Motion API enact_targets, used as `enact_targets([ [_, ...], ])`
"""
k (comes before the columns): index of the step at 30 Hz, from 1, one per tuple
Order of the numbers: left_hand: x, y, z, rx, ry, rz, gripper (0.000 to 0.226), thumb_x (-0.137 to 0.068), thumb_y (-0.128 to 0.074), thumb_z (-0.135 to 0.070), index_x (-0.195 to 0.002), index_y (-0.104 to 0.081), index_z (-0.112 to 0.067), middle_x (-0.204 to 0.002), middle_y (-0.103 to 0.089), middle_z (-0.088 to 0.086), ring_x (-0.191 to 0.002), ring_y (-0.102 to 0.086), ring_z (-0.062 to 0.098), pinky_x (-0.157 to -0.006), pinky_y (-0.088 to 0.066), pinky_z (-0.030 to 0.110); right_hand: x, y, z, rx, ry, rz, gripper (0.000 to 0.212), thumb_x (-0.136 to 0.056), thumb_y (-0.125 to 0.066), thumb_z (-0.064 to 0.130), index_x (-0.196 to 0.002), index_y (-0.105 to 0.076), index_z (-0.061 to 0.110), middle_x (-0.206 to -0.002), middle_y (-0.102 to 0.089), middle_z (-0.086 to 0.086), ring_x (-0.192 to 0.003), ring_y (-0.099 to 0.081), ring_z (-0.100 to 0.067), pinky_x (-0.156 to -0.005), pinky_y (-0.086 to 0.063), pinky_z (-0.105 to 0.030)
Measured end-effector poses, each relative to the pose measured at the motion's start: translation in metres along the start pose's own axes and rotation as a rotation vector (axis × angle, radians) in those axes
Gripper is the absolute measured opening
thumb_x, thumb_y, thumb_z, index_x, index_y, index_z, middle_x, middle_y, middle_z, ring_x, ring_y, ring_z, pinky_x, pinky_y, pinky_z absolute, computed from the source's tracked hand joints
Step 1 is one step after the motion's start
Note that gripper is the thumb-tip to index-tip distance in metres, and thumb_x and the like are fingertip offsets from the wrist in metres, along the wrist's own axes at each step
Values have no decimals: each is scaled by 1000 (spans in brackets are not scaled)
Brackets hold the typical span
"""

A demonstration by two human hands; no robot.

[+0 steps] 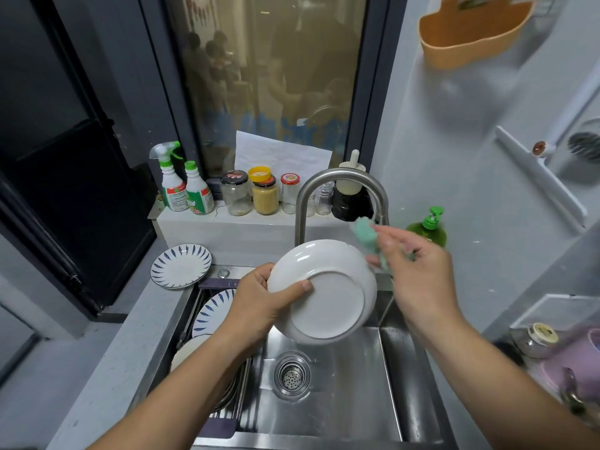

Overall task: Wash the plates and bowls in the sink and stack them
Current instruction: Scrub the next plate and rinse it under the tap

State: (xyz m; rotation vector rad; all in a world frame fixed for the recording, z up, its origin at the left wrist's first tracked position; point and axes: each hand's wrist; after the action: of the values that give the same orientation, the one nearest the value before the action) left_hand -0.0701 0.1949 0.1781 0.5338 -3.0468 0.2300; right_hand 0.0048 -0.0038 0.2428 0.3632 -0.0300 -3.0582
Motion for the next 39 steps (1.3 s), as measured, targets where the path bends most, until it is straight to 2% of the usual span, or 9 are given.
enact_targets([
  [6, -2, -10, 3, 50, 56, 17, 62, -59, -92, -30, -108, -72, 2, -103, -77, 23, -86, -71, 27, -76, -56, 33, 16, -18, -30, 458, 436, 329, 21, -96, -60, 27, -108, -74, 37, -143, -54, 22, -142, -36, -1, -120, -19, -53],
  [10, 0, -15, -1, -16, 44, 51, 50, -64, -89, -22, -105, -71, 0, -98, -78, 18, -83, -72, 25, -76, -59, 36, 8, -19, -35, 527, 466, 385, 33, -101, -53, 23, -134, -57, 23, -165, -20, 7, -148, -26, -7, -120, -25, -36],
  [15, -3, -14, -8, -1, 34, 36, 49, -61, -91, -21, -101, -71, 0, -99, -77, 21, -81, -71, 23, -75, -58, 35, -7, -23, -43, 799, 726, 538, 51, -105, -33, 24, -154, -33, 10, -163, -28, -2, -152, -19, -16, -124, -18, -40],
  [19, -7, -1, -10, 130, 41, -43, 43, -64, -87, -15, -102, -70, -2, -97, -78, 19, -83, -74, 27, -70, -61, 32, -8, 0, -60, 465, 483, 448, 52, -104, -36, 16, -155, -30, 18, -163, -26, 9, -150, -25, -18, -99, -51, -30],
  [26, -9, -16, -6, 61, 17, 12, 48, -66, -87, -15, -107, -69, 1, -102, -77, 21, -84, -71, 24, -72, -59, 29, -12, -28, -43, 655, 615, 458, 51, -105, -34, 31, -150, -41, 9, -160, -35, -1, -152, -19, -13, -124, -17, -42],
  [30, -15, -2, -13, 173, 36, -73, 54, -66, -85, -18, -112, -67, 4, -102, -77, 21, -85, -73, 27, -71, -61, 31, -7, -14, -53, 293, 417, 359, 39, -107, -40, 20, -143, -52, 12, -155, -43, 3, -148, -30, -8, -122, -25, -30],
  [34, -14, 1, -13, 163, 40, -60, 60, -60, -91, -27, -110, -67, -4, -102, -78, 17, -89, -74, 26, -73, -60, 33, -10, -17, -51, 19, 151, 164, 24, -96, -63, 12, -98, -70, 35, -135, -59, 0, -116, -63, -10, -75, -60, -30],
  [36, -14, -3, -16, 147, 24, -36, 55, -61, -93, -22, -107, -68, -5, -101, -78, 16, -87, -74, 25, -73, -60, 32, -22, -20, -50, 45, 110, 124, 12, -96, -64, 22, -98, -60, 33, -133, -58, 0, -95, -67, -15, -47, -54, -30],
  [39, -18, -9, -27, 136, -19, -25, 44, -65, -92, -9, -101, -68, -6, -96, -79, 14, -82, -74, 21, -71, -61, 28, -32, -22, -50, -10, 49, 180, 34, -98, -53, 45, -131, -44, 49, -147, -49, 11, -121, -58, -5, -91, -54, -33],
])
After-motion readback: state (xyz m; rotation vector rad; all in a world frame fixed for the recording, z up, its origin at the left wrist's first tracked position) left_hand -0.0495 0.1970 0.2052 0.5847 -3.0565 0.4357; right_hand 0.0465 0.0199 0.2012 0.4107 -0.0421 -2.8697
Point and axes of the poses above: each hand's wrist, its own x-axis away from the middle knuckle, its own y-axis out of the back of the hand, z = x × y
